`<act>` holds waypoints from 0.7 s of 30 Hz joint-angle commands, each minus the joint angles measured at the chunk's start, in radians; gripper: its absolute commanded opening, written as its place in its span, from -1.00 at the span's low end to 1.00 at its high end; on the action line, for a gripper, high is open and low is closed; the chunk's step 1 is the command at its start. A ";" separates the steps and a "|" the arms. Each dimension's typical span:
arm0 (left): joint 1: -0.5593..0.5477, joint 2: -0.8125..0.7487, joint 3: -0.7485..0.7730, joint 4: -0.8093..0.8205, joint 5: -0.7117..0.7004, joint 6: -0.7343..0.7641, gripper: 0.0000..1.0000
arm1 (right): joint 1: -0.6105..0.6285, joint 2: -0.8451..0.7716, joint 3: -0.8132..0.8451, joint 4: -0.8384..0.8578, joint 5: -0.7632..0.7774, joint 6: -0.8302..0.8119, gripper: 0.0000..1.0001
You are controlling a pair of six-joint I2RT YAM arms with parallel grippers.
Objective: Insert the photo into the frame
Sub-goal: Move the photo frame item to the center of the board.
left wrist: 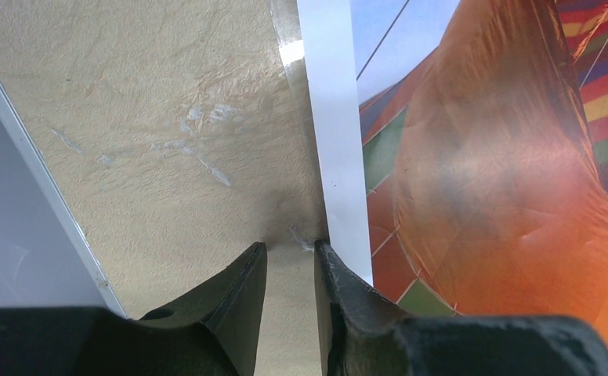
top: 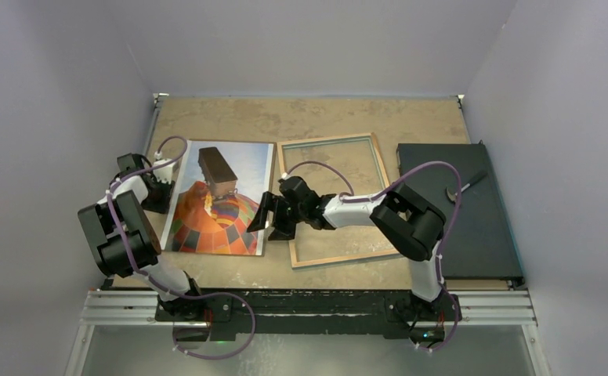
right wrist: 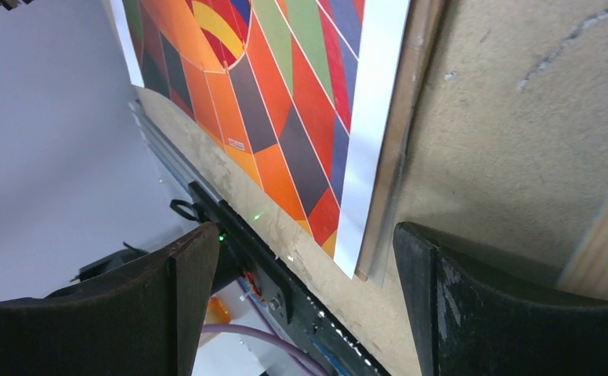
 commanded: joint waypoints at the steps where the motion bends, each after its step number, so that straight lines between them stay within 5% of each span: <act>1: -0.013 0.087 -0.087 -0.093 0.080 -0.002 -0.45 | -0.018 -0.041 -0.069 0.122 -0.079 0.061 0.67; 9: -0.013 0.092 -0.090 -0.090 0.082 -0.002 -0.46 | -0.025 -0.064 -0.076 0.198 -0.105 0.079 0.65; 15: -0.013 0.081 -0.091 -0.093 0.081 0.000 -0.48 | 0.004 -0.034 0.064 -0.154 0.123 -0.034 0.67; 21: -0.013 0.081 -0.082 -0.101 0.088 -0.006 -0.49 | 0.030 0.001 0.127 -0.262 0.201 -0.075 0.69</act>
